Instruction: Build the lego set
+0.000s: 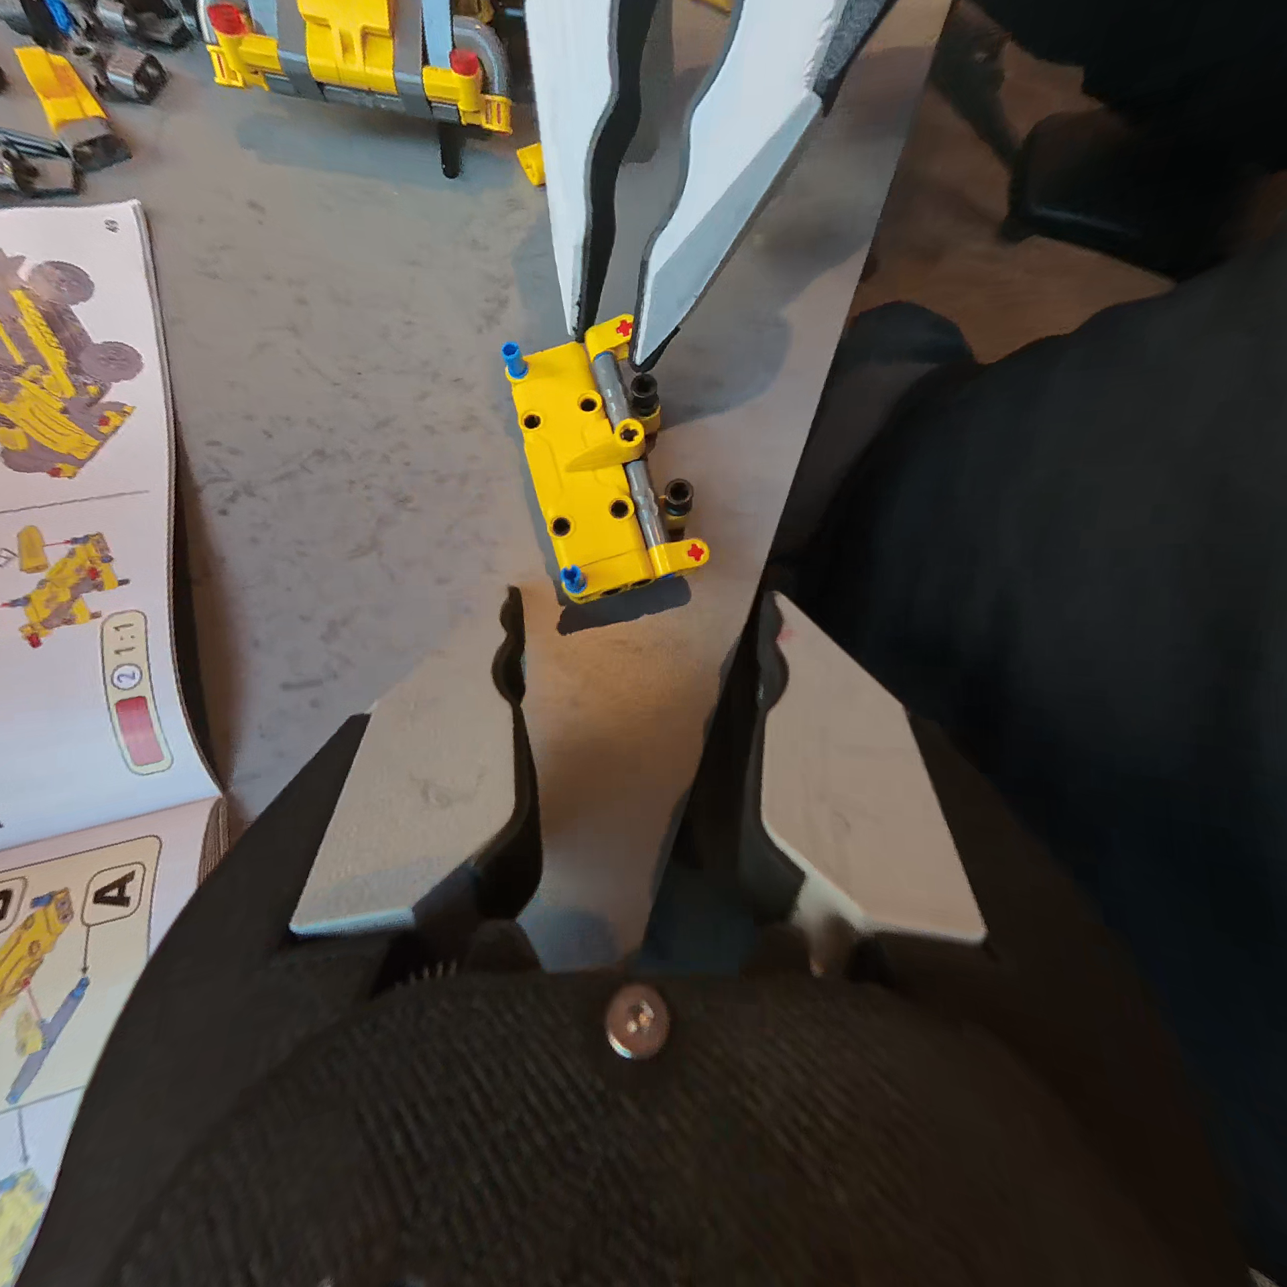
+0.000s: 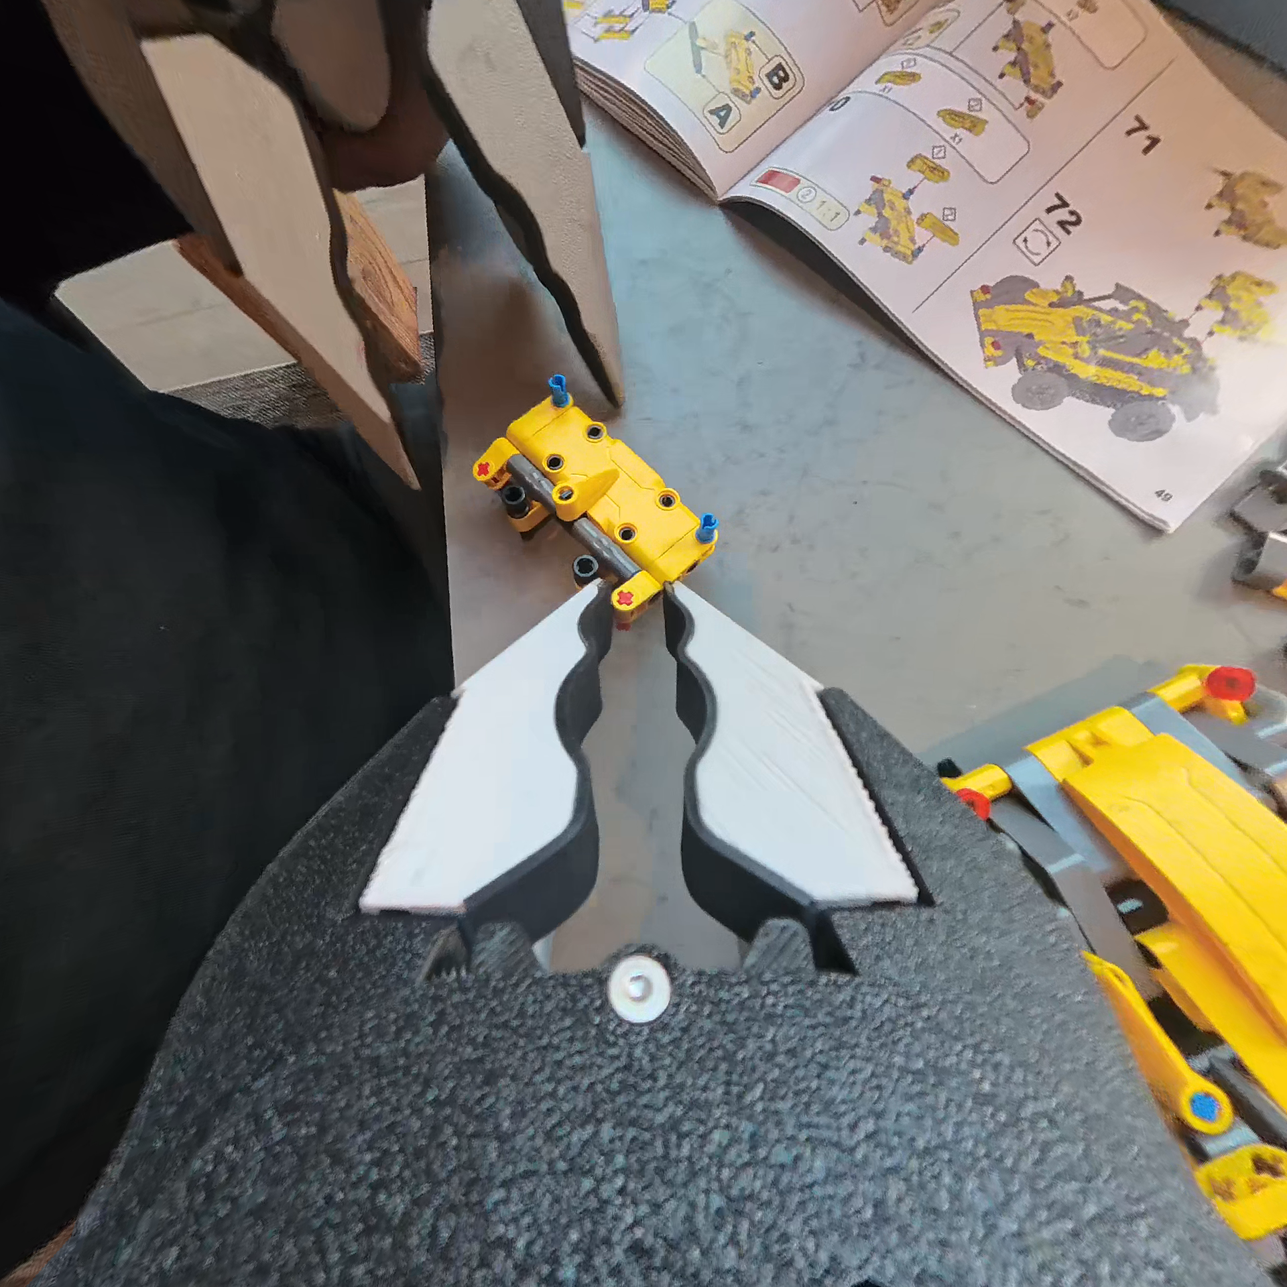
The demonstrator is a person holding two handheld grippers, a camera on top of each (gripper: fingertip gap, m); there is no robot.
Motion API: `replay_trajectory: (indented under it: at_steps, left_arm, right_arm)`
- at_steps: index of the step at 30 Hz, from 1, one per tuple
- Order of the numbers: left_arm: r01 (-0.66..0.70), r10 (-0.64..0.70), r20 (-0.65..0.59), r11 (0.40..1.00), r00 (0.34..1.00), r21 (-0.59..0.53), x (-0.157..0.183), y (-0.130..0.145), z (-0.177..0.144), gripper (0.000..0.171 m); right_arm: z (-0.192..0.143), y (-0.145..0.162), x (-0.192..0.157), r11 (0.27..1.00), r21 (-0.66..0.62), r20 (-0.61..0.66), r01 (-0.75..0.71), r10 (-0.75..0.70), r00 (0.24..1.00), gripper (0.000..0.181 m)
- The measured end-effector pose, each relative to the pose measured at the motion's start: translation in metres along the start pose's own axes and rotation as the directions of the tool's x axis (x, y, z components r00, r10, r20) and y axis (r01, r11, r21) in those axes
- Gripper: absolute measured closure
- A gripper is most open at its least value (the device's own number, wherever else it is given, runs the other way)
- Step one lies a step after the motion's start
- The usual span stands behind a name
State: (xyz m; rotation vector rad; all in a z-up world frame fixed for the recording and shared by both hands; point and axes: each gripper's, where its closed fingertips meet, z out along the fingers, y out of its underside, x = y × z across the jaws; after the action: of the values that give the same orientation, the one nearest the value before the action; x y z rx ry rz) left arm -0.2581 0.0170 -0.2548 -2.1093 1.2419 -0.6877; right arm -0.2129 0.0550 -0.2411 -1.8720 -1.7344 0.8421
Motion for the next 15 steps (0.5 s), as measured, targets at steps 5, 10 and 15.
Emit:
replay_trajectory:
  at_steps: [5, 10, 15]
  left_arm:
    - [-0.033, 0.034, 0.064, 0.999, 0.997, -0.005, 0.0002, -0.0038, 0.0093, 0.113]
    - [0.015, -0.015, 0.030, 1.000, 0.999, 0.017, 0.0002, -0.0054, 0.0085, 0.131]
    - [0.094, -0.091, -0.049, 0.994, 0.995, 0.055, 0.0018, -0.0076, 0.0069, 0.130]
  right_arm:
    - [0.0008, -0.0003, -0.0037, 0.997, -0.015, 0.039, -0.080, 0.080, 0.996, 0.167]
    - [0.0013, -0.0004, -0.0058, 0.992, -0.023, 0.065, -0.120, 0.122, 0.990, 0.167]
    - [0.0018, 0.0009, -0.0074, 0.991, -0.028, 0.079, -0.131, 0.132, 0.988, 0.167]
